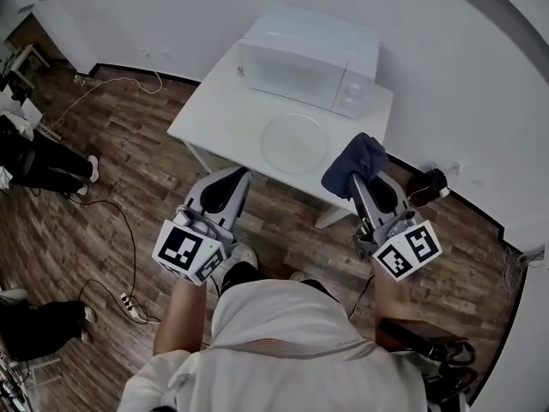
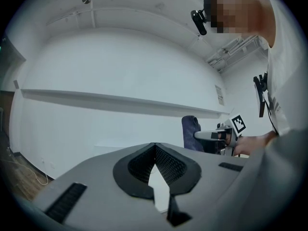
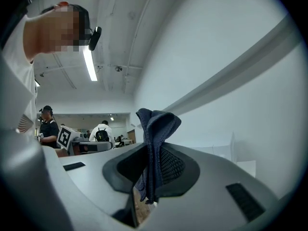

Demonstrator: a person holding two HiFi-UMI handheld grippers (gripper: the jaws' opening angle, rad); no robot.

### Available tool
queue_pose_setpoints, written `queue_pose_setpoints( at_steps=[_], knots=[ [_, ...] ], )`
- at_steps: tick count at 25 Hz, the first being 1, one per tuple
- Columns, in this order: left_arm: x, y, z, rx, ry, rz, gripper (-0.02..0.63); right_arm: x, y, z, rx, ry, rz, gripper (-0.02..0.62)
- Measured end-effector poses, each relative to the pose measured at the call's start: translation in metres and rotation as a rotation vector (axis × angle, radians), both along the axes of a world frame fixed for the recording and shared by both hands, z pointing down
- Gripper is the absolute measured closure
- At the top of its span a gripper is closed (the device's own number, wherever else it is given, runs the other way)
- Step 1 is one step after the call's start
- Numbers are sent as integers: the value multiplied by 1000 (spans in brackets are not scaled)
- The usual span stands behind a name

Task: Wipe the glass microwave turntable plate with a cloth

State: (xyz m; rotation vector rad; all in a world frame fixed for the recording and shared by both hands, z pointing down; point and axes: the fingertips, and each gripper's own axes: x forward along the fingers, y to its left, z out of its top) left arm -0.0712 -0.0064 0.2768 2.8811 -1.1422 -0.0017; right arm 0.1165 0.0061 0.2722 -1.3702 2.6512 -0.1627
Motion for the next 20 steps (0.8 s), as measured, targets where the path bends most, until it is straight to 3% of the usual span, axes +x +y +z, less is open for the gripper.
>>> queue_pose_setpoints(
  at_steps=[6, 20],
  knots=[
    [-18, -16, -11, 21, 11, 35, 595, -21, -4, -18, 39, 18, 56, 534],
    [-31, -25, -9, 13, 40, 93, 595, -40, 1, -15, 20, 58, 107, 534]
  ],
)
